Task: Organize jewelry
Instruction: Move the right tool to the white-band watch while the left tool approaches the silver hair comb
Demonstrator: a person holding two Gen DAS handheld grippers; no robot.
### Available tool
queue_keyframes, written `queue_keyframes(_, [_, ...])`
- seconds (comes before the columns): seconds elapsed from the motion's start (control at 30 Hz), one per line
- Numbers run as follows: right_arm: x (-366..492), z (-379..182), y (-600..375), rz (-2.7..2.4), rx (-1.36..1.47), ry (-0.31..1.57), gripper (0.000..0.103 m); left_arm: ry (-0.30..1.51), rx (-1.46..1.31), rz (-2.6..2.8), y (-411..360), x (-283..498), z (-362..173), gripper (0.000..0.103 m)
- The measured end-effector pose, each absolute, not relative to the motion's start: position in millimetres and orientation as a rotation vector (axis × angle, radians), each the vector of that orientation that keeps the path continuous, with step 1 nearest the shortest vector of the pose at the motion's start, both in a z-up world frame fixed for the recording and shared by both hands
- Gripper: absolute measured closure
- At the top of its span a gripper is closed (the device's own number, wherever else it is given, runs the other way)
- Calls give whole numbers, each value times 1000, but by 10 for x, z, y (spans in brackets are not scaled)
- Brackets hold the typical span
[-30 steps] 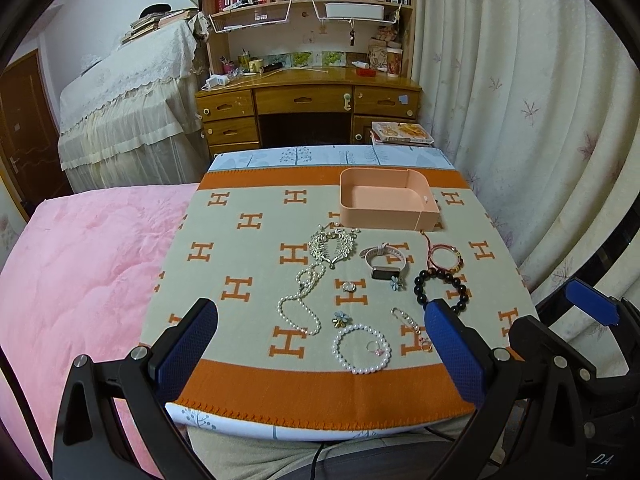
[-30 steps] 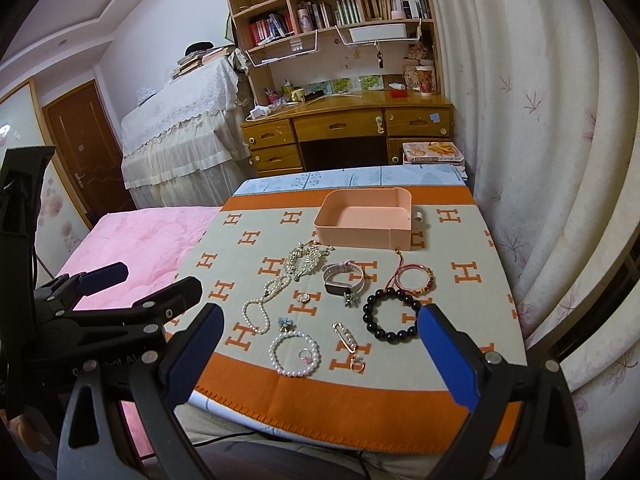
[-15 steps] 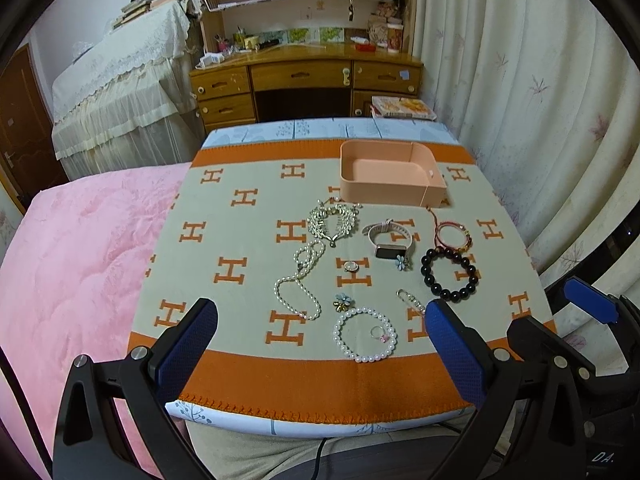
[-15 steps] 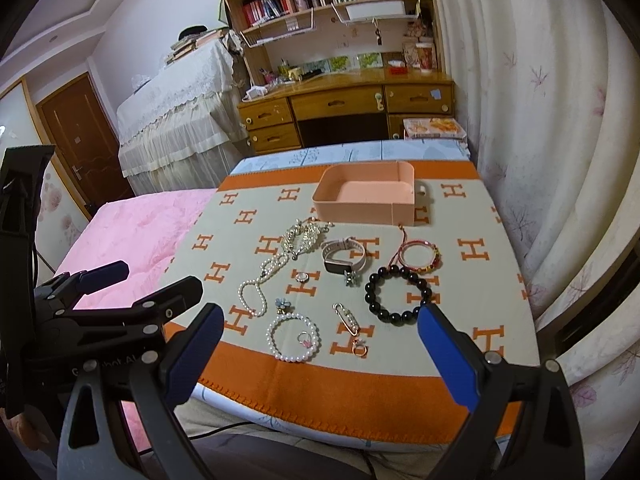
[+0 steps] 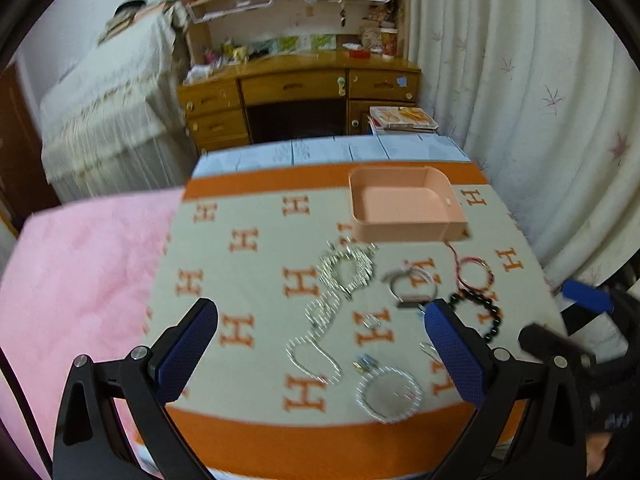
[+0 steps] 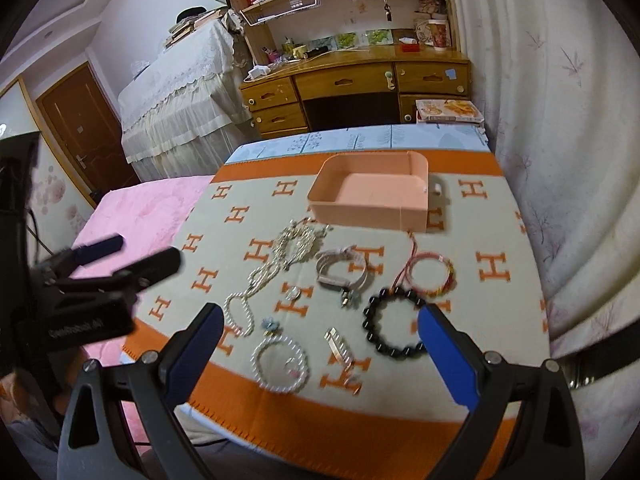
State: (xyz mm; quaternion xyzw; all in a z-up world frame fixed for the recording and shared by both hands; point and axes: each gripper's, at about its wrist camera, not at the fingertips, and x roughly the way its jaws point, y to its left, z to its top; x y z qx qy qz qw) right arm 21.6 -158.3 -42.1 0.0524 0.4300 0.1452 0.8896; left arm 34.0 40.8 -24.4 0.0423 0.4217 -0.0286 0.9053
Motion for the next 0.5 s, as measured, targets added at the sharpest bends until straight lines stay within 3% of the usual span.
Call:
queue_keyframes(0.13, [551,-437,-1545,289,31,924,5,878,89,-86,522,603,-105,1])
queue_keyframes(0.27, [913,-485,-1526,309,-12,986,15,879,132,-55,584,929,-68,1])
queue_keyframes(0.4, [1271,-611,-1512,319,-19,1049,19,959,110,-82,636,1300,-279,1])
queue_keyframes(0.5, [1513,-810,-1461,333,-19,1125,29,1071,78,-119,664,1586,-588,1])
